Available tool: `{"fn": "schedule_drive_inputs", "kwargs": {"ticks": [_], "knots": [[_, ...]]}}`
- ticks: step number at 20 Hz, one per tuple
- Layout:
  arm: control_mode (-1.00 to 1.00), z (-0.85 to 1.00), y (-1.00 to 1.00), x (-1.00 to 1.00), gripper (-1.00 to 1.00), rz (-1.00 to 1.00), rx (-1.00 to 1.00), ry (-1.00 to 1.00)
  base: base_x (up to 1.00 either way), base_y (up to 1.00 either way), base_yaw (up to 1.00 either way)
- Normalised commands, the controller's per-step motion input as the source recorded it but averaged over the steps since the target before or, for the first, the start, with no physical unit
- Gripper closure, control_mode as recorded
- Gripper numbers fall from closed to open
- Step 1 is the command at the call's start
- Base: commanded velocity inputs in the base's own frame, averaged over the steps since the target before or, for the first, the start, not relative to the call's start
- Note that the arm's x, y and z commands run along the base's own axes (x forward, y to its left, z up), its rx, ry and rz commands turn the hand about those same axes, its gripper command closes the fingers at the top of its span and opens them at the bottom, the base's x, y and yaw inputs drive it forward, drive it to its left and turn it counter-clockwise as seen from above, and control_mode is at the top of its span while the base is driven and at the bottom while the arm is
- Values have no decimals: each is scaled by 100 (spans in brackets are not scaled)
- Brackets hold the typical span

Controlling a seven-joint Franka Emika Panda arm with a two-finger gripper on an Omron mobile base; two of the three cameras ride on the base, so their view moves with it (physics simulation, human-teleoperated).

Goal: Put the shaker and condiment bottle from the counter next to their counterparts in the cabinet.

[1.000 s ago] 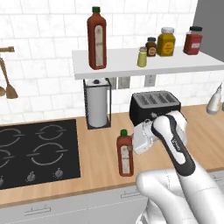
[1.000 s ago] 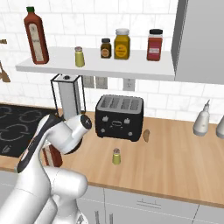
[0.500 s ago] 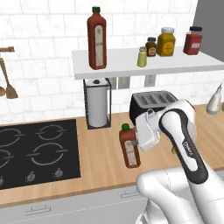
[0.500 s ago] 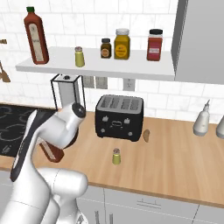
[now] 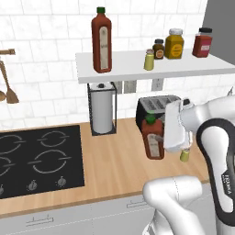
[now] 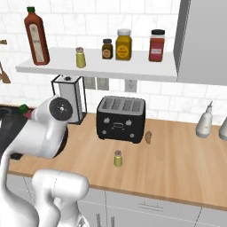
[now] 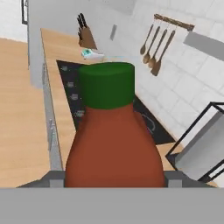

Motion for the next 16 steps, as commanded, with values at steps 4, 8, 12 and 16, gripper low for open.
{"fn": "schedule_drive_inputs", "kwargs": {"ticks": [4,8,12,16], "knots": [[-100,56,-46,-61,100,-36,3,-16,0,0,0],[-100,81,-32,-42,100,-37,22,1,0,0,0],[-100,100,-4,-14,100,-26,25,7,0,0,0],[-100,100,0,-15,100,-14,22,0,0,0,0]]}}
